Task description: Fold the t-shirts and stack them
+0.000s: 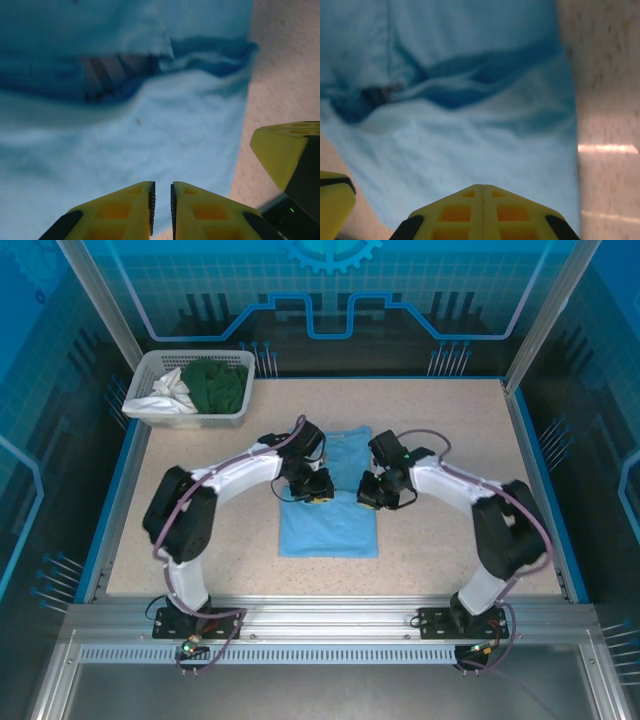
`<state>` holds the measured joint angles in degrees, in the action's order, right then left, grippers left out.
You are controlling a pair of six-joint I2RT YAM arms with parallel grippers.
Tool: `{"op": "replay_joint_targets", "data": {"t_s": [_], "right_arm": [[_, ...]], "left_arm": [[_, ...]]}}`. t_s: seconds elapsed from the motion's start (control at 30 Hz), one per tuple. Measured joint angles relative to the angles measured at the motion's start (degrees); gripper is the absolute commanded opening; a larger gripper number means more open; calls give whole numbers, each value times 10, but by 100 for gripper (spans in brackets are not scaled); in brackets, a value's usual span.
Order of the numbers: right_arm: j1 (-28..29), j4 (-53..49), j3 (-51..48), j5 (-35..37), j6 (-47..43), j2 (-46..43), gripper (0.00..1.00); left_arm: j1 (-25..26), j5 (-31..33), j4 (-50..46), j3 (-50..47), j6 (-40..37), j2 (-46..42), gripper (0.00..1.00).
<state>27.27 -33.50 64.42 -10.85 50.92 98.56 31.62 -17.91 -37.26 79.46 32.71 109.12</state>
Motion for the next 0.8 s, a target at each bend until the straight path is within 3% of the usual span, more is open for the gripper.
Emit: {"op": "replay_joint_targets", "data": {"t_s": [0.2, 0.37, 0.47, 0.63, 0.8], "right_arm": [[-42, -11, 69, 1, 2, 115, 4], [-65, -25, 92, -26, 3, 139, 6], [-73, -25, 91, -41, 3, 139, 11], [-74, -21, 82, -49, 10, 116, 21], [-61, -9, 76, -47, 18, 41, 24]], "left_arm": [[-43, 26, 4, 65, -18, 97, 21], [-78, 10, -9, 99, -18, 140, 24], [-78, 9, -12, 125, -18, 153, 30], [-85, 3, -49, 163, -14, 151, 48], [-126, 2, -66, 168, -1, 81, 50]]}}
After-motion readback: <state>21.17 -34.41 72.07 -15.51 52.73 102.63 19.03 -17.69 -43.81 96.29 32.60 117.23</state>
